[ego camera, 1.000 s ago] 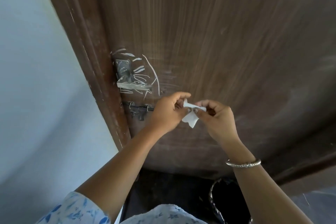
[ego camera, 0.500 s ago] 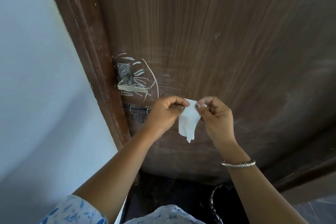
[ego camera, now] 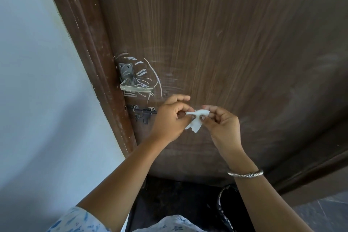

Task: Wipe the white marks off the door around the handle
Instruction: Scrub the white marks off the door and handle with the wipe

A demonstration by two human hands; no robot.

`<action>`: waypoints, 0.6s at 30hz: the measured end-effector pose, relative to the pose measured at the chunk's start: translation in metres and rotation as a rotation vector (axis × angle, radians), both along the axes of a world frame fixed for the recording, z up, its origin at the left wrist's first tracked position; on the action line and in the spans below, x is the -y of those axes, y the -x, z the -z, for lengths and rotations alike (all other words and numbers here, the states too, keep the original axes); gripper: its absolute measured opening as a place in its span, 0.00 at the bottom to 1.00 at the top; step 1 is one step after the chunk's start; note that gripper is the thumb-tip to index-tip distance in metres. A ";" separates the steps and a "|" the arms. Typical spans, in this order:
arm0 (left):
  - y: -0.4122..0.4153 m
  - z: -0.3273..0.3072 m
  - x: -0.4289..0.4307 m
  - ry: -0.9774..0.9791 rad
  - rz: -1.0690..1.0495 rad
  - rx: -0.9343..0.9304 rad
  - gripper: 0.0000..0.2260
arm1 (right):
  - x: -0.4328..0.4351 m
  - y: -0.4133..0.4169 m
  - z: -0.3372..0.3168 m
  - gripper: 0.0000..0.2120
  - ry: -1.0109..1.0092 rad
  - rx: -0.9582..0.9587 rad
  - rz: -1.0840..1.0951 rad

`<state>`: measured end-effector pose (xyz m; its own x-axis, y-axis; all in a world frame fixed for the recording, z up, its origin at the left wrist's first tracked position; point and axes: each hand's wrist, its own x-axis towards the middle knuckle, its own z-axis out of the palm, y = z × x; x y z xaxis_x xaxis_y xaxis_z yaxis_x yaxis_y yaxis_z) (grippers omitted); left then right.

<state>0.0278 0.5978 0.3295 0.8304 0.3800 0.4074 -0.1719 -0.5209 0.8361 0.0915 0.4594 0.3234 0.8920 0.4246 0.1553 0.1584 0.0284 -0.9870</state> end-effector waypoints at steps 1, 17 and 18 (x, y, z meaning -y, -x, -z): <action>0.001 0.000 -0.001 -0.011 0.007 0.005 0.04 | 0.001 0.000 0.001 0.12 0.012 0.005 -0.004; 0.013 0.000 -0.004 0.362 0.143 -0.101 0.16 | -0.002 0.011 0.002 0.18 0.072 0.144 0.005; 0.014 0.001 -0.004 0.379 0.160 -0.096 0.18 | -0.003 0.012 0.002 0.17 0.061 0.135 0.002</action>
<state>0.0139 0.6022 0.3283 0.9184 0.3516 0.1815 -0.1375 -0.1467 0.9796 0.0794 0.4620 0.3217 0.8655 0.4352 0.2478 0.2896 -0.0312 -0.9566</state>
